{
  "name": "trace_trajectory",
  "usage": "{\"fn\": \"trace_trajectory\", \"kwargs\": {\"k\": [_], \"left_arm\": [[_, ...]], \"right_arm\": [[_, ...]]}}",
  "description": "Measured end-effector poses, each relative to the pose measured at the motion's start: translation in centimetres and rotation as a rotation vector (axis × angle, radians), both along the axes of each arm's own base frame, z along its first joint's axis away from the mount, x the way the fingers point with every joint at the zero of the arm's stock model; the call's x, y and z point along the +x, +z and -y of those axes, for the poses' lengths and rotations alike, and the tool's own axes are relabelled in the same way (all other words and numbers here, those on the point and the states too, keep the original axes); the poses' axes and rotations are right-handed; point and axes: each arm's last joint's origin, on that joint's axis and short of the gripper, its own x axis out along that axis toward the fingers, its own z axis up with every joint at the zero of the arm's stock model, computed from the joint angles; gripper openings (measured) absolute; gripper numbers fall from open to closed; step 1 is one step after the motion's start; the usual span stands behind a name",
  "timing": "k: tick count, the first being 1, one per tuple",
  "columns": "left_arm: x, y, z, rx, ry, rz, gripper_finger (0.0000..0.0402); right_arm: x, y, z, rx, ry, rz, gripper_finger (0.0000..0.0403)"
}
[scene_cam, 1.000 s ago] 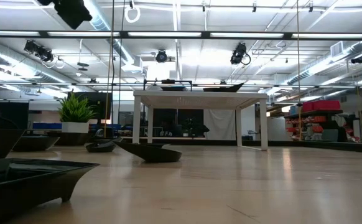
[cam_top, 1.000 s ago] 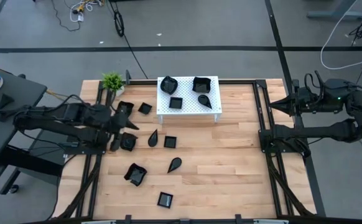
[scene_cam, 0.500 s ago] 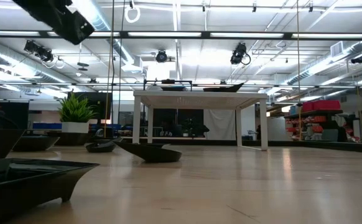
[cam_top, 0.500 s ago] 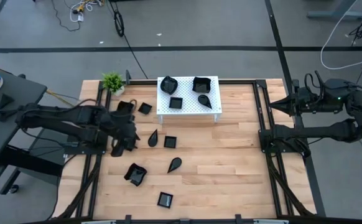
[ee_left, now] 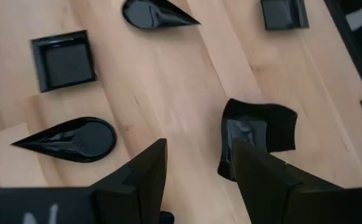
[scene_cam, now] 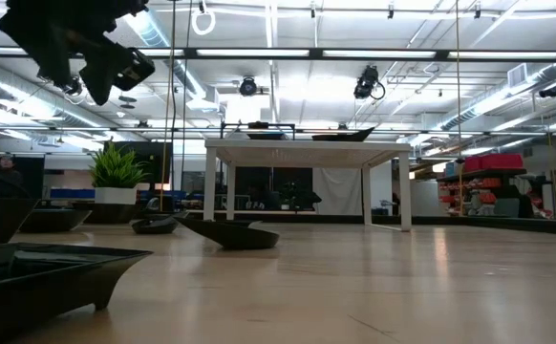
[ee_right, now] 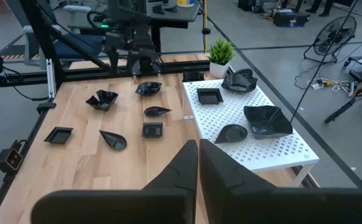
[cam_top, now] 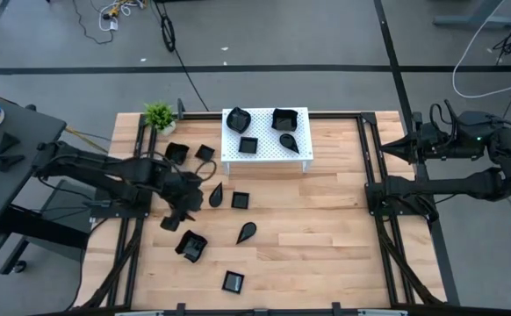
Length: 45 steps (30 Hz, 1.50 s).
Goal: Pick & Place Mini shaped plates
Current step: Stack the distorted square plate on top of the distorted square plate on the shelf
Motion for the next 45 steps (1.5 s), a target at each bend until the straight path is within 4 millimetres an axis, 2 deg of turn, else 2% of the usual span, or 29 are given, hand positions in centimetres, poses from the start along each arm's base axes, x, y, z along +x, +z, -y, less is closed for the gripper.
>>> {"fn": "trace_trajectory", "kwargs": {"k": [11, 24, 45], "left_arm": [[0.8, -2.0, 2.6, 0.043, -0.145, -0.085, 0.0186], [1.7, -4.1, 5.0, 0.046, -0.187, -0.168, 0.0186], [3.4, -8.0, 5.7, 0.093, -0.182, -0.307, 0.0186]], "right_arm": [[0.0, 0.0, 0.0, 0.000, 0.000, 0.000, 0.0020], [0.0, 0.0, 0.0, -0.001, 0.000, 0.000, 0.0020], [0.0, 0.0, 0.0, -0.001, 0.000, 0.000, 0.0020]]}}
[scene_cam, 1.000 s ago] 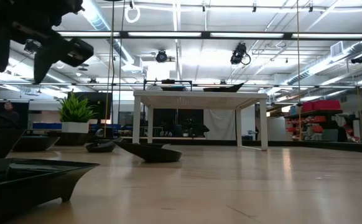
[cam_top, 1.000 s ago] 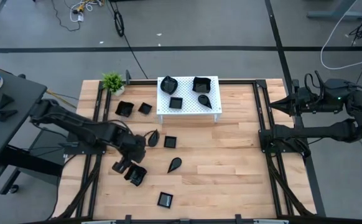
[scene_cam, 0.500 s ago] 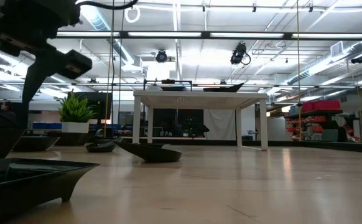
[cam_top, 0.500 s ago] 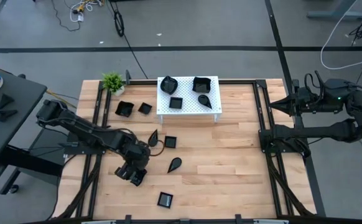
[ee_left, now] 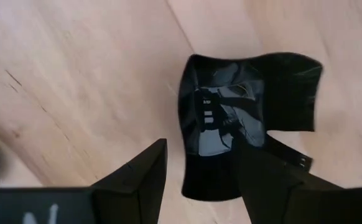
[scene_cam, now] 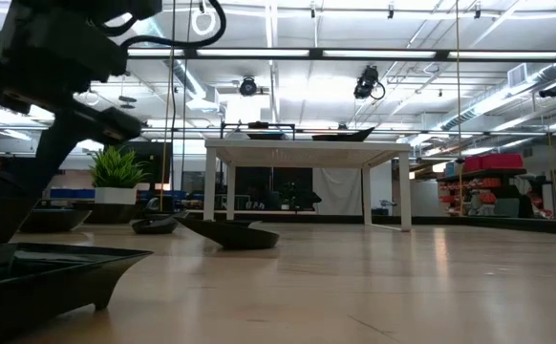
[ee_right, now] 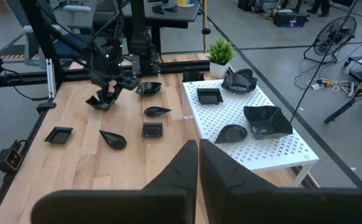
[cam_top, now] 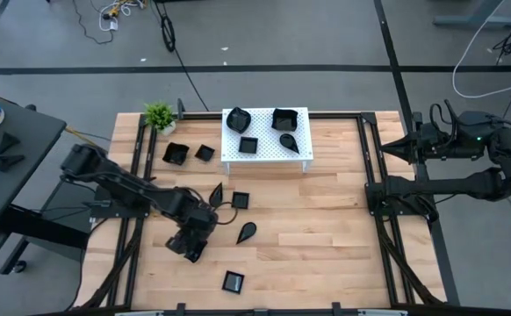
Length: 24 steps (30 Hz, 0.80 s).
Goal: Pick & Place Mini shaped plates
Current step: Stack the distorted square plate on top of the distorted square plate on the shelf
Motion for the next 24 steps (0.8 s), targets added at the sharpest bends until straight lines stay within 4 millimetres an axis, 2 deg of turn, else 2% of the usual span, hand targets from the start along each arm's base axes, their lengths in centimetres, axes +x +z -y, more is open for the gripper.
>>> {"fn": "trace_trajectory", "kwargs": {"k": [13, 24], "left_arm": [[0.6, -1.8, 0.1, 0.055, 0.030, -0.042, 0.0186], [0.6, -2.0, 0.1, 0.053, 0.030, -0.063, 0.0175]], "right_arm": [[0.0, 0.0, 0.0, 0.000, 0.000, 0.000, 0.0020], [0.0, 0.0, 0.0, 0.000, 0.000, 0.000, 0.0020]]}}
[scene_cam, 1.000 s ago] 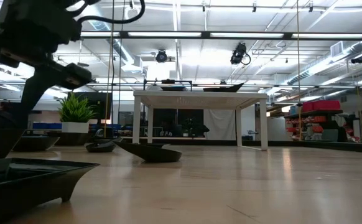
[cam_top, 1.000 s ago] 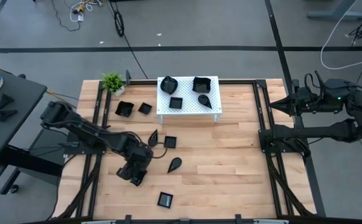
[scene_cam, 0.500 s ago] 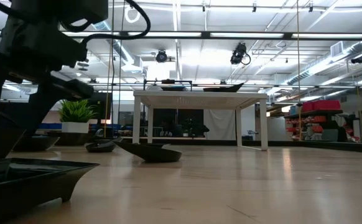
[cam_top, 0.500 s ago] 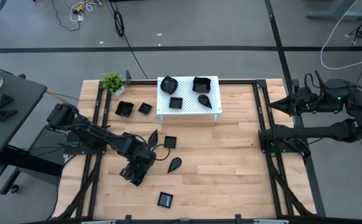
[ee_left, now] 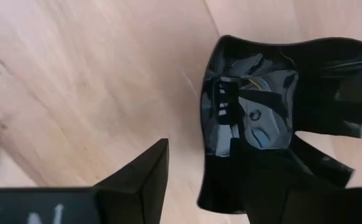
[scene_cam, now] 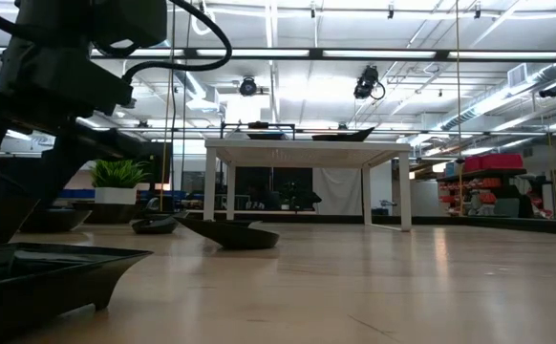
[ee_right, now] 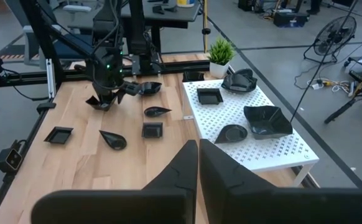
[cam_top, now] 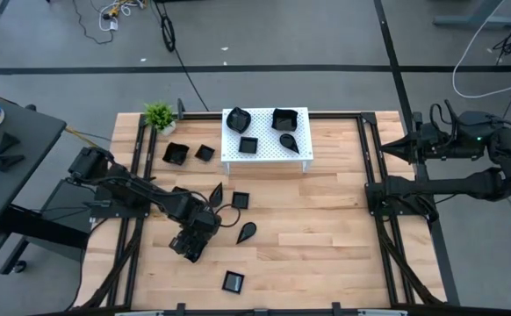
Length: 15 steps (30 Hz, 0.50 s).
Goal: Pick & Place Mini shaped plates
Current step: Stack the distorted square plate on top of the distorted square plate on the shelf
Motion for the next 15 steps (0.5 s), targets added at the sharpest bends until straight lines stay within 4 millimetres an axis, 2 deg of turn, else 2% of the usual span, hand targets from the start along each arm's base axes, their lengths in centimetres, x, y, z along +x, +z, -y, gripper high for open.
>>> {"fn": "trace_trajectory", "kwargs": {"k": [15], "left_arm": [[-0.11, 0.01, 0.05, -0.024, -0.002, -0.018, 0.0098]], "right_arm": [[-0.01, 0.00, 0.00, 0.000, 0.000, 0.000, 0.0020]]}}
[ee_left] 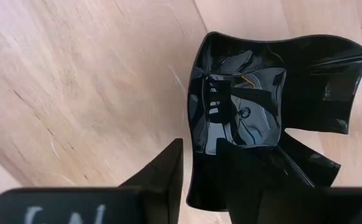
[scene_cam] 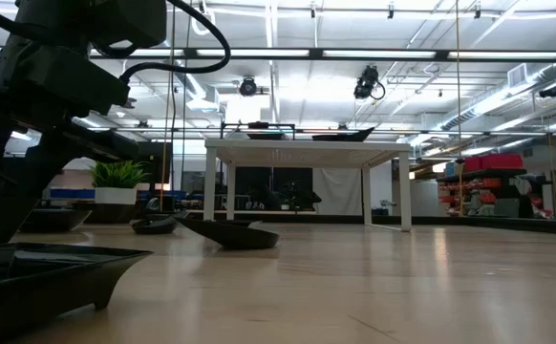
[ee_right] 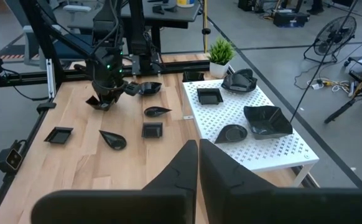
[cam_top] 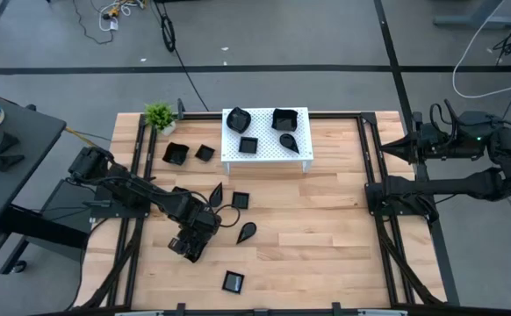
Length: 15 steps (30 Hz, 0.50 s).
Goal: Pick & Place Mini shaped plates
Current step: Stack the distorted square plate on top of the distorted square plate on the shelf
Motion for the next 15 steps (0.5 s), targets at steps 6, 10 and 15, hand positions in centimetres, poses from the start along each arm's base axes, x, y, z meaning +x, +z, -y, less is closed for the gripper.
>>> {"fn": "trace_trajectory", "kwargs": {"k": [6, 10, 15], "left_arm": [[-0.19, -0.03, -0.12, 0.022, 0.001, -0.015, 0.0074], [-0.19, -0.04, -0.22, 0.051, 0.003, -0.009, 0.0060], [-0.15, -0.04, -0.32, 0.052, 0.007, -0.009, 0.0044]], "right_arm": [[0.00, 0.00, 0.00, 0.000, 0.000, 0.000, 0.0020], [0.00, 0.00, 0.00, 0.000, 0.000, 0.000, 0.0020], [0.00, 0.00, 0.00, 0.000, 0.000, 0.000, 0.0020]]}}
